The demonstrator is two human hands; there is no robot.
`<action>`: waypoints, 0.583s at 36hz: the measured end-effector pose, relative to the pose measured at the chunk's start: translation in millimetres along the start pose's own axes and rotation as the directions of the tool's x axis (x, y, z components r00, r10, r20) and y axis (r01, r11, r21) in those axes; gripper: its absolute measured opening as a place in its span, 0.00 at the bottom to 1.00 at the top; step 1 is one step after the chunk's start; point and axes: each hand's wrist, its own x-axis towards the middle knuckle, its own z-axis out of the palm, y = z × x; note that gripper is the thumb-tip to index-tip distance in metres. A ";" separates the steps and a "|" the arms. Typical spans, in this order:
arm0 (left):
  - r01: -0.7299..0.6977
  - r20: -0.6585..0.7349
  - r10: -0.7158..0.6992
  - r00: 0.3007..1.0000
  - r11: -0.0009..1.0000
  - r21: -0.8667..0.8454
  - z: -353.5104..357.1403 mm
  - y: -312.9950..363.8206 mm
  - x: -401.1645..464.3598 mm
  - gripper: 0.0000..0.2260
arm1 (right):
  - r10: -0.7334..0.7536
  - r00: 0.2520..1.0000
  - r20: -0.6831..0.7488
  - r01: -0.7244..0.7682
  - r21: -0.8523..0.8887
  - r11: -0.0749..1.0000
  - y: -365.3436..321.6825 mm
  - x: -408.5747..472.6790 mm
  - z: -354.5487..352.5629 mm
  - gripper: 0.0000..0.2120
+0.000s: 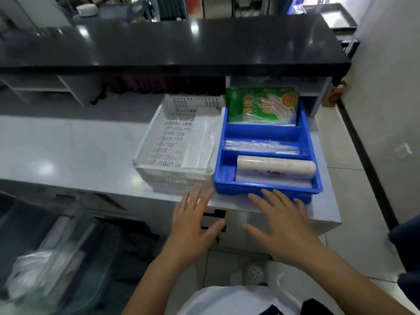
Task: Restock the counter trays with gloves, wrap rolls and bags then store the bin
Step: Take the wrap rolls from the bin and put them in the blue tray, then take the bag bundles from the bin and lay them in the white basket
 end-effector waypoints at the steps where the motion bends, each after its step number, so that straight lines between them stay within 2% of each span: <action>1: 0.055 -0.003 -0.055 0.998 0.998 -0.011 -6.4 -12.5 -18.7 0.33 | -0.041 0.999 0.020 0.040 0.023 0.999 -16.3 -3.0 3.4 0.36; 6: 0.298 -0.049 -0.304 0.951 0.949 -0.103 -24.4 -70.1 -109.1 0.34 | -0.209 0.977 0.038 0.200 0.162 0.966 -92.4 -14.1 46.3 0.32; 8: 0.374 -0.057 -0.383 0.922 0.919 -0.126 -24.8 -87.1 -143.6 0.34 | -0.251 0.961 0.113 0.230 0.173 0.958 -117.0 -24.3 74.7 0.32; 10: 0.433 -0.038 -0.441 0.897 0.892 -0.134 -22.6 -102.3 -173.1 0.34 | -0.268 0.931 0.250 0.240 0.136 0.961 -134.9 -35.9 101.0 0.33; 13: 0.493 -0.025 -0.504 0.863 0.853 -0.170 -23.6 -126.5 -213.2 0.34 | -0.270 0.888 0.371 0.262 0.073 0.962 -159.5 -49.2 127.1 0.34; 16: 0.526 -0.063 -0.548 0.834 0.825 -0.207 -28.7 -151.9 -253.2 0.34 | -0.302 0.870 0.389 0.298 0.070 0.952 -191.5 -55.7 141.5 0.33; 21: 0.615 -0.115 -0.673 0.731 0.722 -0.315 -38.7 -184.9 -303.1 0.35 | -0.390 0.814 0.432 0.396 0.079 0.915 -250.4 -54.5 158.3 0.31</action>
